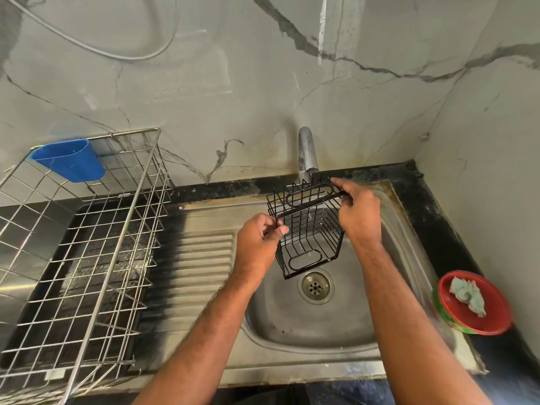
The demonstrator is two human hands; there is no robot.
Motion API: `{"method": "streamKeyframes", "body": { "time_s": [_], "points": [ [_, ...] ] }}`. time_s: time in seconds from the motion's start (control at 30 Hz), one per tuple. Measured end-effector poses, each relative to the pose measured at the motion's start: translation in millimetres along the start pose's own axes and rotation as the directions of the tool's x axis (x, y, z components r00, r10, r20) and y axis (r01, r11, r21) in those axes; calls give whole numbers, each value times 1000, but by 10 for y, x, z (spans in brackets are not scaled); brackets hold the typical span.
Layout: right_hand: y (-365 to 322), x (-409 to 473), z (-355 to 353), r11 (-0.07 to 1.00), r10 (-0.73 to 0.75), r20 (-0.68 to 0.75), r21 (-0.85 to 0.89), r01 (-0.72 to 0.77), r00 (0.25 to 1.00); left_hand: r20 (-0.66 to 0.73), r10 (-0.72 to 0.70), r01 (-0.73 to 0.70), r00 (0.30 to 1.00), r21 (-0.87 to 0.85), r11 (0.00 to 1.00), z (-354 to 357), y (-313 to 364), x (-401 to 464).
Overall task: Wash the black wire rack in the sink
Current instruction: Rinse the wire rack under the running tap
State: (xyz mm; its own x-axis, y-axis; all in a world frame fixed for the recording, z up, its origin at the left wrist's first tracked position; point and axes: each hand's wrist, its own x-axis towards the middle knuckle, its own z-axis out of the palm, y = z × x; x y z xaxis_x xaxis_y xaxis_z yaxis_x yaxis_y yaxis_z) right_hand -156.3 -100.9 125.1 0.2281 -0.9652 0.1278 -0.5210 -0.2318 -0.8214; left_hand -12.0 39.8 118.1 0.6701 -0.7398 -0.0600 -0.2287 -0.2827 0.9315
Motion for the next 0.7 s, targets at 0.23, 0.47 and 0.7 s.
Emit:
{"method": "streamKeyframes", "body": {
  "time_s": [0.23,0.47,0.7],
  "points": [
    [26,79,76,999,42,41,28,-43,998,16,83,-84,996,107,991,-50,13,-74],
    [-20,73,74,999,8,61,44,-10,998,41,74,-77,996,68,995,-84,11,-137],
    [-12,80,88,999,-11,59,53,7,998,54,37,-36,998,-13,999,-87,48,-221]
  ]
}}
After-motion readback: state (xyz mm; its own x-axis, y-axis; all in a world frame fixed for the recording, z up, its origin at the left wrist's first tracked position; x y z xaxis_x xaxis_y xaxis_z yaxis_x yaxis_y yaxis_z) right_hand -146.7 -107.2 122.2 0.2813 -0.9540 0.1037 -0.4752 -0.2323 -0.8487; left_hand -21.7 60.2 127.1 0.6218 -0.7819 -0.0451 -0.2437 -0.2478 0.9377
